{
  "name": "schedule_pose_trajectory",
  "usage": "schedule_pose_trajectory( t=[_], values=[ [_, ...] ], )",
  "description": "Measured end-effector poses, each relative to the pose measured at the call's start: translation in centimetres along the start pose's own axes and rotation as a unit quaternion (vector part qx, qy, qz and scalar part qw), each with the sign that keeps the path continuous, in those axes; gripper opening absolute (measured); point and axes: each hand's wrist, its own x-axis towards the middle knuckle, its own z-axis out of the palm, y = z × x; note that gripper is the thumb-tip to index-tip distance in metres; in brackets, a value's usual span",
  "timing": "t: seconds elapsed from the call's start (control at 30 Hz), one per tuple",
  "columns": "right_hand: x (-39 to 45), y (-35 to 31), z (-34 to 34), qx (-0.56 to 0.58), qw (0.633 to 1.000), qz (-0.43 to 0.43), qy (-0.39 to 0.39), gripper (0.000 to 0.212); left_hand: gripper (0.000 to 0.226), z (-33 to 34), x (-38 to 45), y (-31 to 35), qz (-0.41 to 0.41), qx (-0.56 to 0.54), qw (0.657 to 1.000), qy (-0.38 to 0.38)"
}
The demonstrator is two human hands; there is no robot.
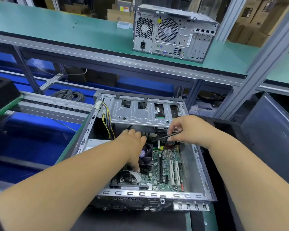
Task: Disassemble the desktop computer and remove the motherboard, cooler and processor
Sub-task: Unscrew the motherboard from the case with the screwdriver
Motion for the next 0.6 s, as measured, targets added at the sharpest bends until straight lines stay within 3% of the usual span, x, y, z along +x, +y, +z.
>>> schedule_pose_trajectory(
  t=[0.07, 0.13, 0.23, 0.33, 0.47, 0.6],
  values=[
    [-0.7, 0.1, 0.2, 0.134, 0.99, -0.019, -0.029, 0.024, 0.105, 0.4, 0.5, 0.5, 0.014, 0.004, 1.0, 0.006],
    [-1.1, 0.7, 0.6, 0.177, 0.984, -0.014, 0.026, 0.021, 0.101, 0.4, 0.7, 0.4, 0.022, -0.023, 0.999, 0.007],
    [-1.2, 1.8, 0.5, 0.054, 0.987, 0.017, 0.152, 0.017, 0.094, 0.5, 0.8, -0.3, 0.021, -0.051, 0.998, 0.023],
    [-1.2, 1.9, 0.3, -0.155, 0.97, 0.021, 0.186, 0.019, 0.093, 0.9, 0.9, -0.9, 0.023, -0.063, 0.997, 0.043],
    [-1.3, 2.0, 0.6, -0.183, 0.968, 0.02, 0.17, 0.021, 0.103, 0.8, 1.1, -1.2, 0.029, -0.08, 0.995, 0.047],
    [-1.6, 1.8, 1.6, -0.172, 0.97, 0.004, 0.174, 0.017, 0.098, 0.5, 1.0, -1.3, 0.019, -0.114, 0.992, 0.043]
  ],
)
